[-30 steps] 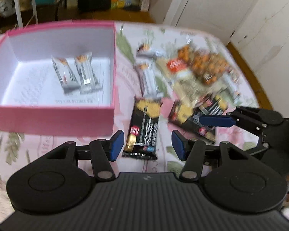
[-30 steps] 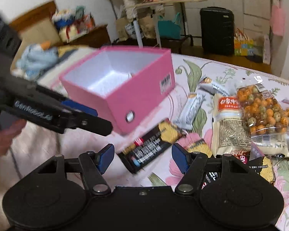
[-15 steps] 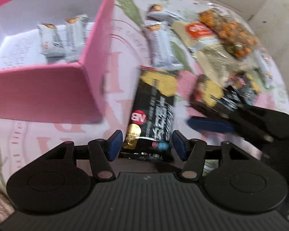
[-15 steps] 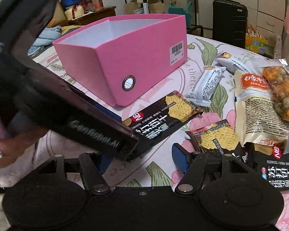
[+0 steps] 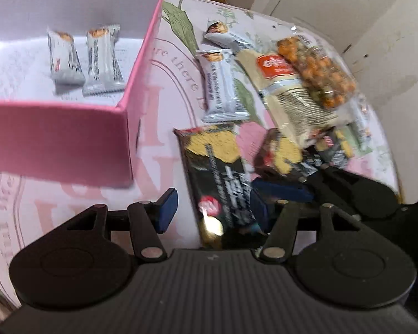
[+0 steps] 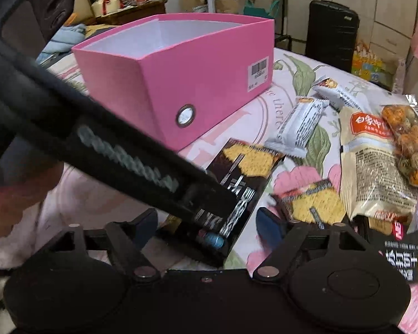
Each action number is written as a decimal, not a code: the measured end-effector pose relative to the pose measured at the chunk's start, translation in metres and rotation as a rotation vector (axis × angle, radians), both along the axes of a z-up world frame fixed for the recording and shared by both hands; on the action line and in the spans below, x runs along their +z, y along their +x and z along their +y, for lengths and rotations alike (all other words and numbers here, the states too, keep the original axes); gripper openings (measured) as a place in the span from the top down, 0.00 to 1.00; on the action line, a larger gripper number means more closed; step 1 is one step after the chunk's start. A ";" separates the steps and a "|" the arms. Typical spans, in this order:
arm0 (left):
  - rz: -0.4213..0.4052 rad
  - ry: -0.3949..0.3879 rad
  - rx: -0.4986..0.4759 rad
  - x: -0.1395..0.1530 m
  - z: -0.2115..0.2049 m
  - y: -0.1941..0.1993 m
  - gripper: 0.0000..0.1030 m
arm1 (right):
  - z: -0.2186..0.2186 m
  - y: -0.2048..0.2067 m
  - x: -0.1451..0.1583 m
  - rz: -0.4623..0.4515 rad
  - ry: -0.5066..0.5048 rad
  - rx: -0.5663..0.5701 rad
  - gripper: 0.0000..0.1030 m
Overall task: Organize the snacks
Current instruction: 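Grasp a black NB cracker pack with the left gripper while the right gripper grasps another, then carry the black cracker packs in both grippers into the pink box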
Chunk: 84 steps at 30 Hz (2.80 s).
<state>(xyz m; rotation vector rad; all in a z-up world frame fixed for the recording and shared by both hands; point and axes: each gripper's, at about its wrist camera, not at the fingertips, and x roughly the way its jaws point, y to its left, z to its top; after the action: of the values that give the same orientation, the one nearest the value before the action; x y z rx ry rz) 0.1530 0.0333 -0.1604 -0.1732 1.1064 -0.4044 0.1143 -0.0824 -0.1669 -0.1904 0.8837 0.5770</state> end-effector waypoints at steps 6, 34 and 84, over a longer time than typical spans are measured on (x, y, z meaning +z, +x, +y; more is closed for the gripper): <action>0.040 -0.095 -0.018 -0.009 -0.003 0.005 0.51 | 0.002 0.002 -0.010 -0.057 0.009 -0.004 0.19; 0.153 -0.097 -0.021 0.056 0.006 -0.049 0.50 | 0.008 -0.041 0.059 0.044 -0.051 0.044 0.36; 0.268 -0.107 0.334 0.042 0.204 0.141 0.49 | 0.194 0.168 0.056 0.124 -0.112 0.371 0.34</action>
<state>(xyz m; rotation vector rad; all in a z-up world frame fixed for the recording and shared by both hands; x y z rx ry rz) 0.2941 0.2371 -0.1188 -0.5109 1.2924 -0.1421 0.2827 0.1119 -0.1108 -0.4289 1.0095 0.8916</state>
